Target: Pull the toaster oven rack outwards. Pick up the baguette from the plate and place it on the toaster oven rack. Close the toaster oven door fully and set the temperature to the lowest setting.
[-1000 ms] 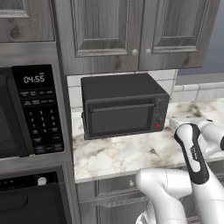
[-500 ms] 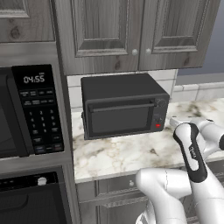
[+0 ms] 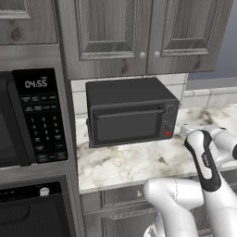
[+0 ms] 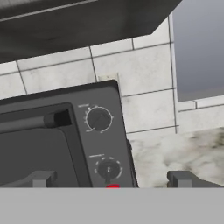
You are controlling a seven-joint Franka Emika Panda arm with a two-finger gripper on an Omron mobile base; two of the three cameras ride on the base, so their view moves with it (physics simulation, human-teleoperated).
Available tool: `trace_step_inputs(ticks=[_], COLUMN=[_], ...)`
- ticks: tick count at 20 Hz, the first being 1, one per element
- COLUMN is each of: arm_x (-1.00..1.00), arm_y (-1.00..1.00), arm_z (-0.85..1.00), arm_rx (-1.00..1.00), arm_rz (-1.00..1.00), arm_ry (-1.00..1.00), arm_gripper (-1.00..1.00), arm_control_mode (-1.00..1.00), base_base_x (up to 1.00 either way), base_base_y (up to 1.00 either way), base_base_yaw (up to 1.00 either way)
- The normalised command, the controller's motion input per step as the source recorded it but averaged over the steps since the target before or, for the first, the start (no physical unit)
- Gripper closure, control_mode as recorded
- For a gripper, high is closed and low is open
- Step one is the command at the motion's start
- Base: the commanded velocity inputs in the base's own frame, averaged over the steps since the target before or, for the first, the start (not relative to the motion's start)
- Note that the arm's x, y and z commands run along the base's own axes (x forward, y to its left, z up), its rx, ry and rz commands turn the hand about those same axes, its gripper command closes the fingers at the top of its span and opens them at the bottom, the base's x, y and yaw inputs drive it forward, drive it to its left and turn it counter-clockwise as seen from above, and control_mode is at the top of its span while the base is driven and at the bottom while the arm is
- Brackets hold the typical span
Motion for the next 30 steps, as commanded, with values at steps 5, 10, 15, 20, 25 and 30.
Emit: trace_step_inputs(ticks=[5, 10, 15, 20, 25, 30], arm_x=[0.21, 0.18, 0.21, 0.22, 0.08, 0.08], arm_y=[0.00, 0.00, 0.00, 0.02, 0.28, 0.23], arm_z=[-0.10, -0.11, -0.15, -0.11, -0.11, -0.19], arm_rx=[0.00, -0.01, -0.03, -0.03, -0.06, -0.05], arm_rz=[-0.03, -0.01, 0.00, 0.00, 0.00, 0.00], arm_ry=[0.00, 0.00, 0.00, 0.00, 0.00, 0.00], arm_gripper=[-1.00, -1.00, -1.00, -1.00, -1.00, -1.00], arm_control_mode=[-1.00, -1.00, -1.00, -1.00, -1.00, -1.00], base_base_x=[0.00, 0.00, 0.00, 0.00, 0.00, 0.00], base_base_y=[0.00, 0.00, 0.00, 0.00, 0.00, 0.00], base_base_yaw=[0.00, 0.00, 0.00, 0.00, 0.00, 0.00])
